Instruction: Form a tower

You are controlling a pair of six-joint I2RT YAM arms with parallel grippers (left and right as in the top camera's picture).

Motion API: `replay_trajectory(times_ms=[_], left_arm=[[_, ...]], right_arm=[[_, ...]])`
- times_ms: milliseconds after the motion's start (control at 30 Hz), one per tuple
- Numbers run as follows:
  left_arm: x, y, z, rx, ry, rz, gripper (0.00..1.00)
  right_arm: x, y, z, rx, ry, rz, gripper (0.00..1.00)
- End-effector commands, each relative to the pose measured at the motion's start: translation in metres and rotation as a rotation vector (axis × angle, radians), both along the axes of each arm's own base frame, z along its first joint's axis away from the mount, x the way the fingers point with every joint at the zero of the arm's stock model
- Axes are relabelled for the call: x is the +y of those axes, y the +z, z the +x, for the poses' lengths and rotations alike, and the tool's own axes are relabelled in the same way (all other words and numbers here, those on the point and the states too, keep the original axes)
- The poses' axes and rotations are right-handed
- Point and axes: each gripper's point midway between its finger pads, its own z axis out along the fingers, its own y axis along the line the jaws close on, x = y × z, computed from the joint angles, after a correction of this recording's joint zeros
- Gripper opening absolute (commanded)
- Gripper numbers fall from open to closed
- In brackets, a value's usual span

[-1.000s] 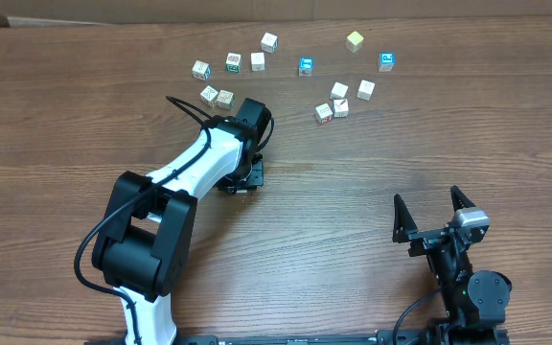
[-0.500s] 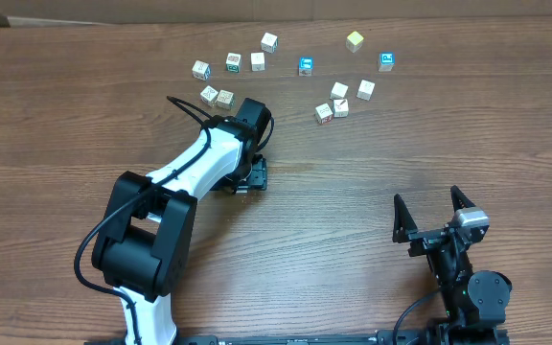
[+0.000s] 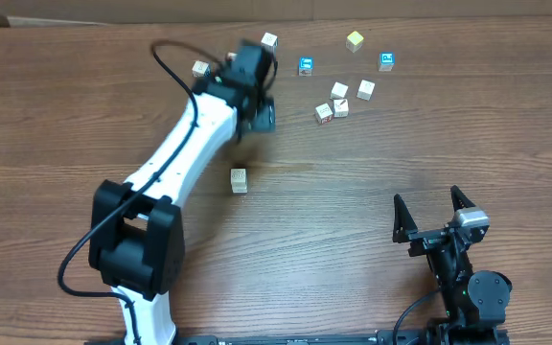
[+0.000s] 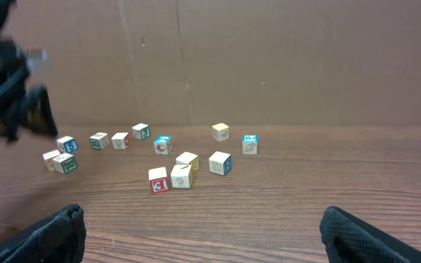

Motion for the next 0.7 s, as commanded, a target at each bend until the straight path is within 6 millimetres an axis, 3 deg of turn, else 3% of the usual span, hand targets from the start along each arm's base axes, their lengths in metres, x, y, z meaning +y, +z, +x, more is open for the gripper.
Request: replay_trajectory(times_ms=[0, 67, 233, 667], left_arm=[[0.012, 0.036, 0.028, -0.110, 0.018, -0.007, 0.33], [0.014, 0.037, 0.031, -0.116, 0.024, -0.012, 0.04], [0.014, 0.021, 0.018, -0.040, 0.014, -0.002, 0.04], [-0.002, -0.049, -0.038, 0.316, -0.046, -0.047, 0.04]], right_arm=[[0.001, -0.002, 0.000, -0.001, 0.004, -0.004, 1.00], [0.001, -0.002, 0.000, -0.001, 0.004, -0.004, 1.00], [0.001, -0.003, 0.000, -0.001, 0.004, -0.004, 1.00], [0.001, -0.002, 0.000, -0.001, 0.004, -0.004, 1.00]])
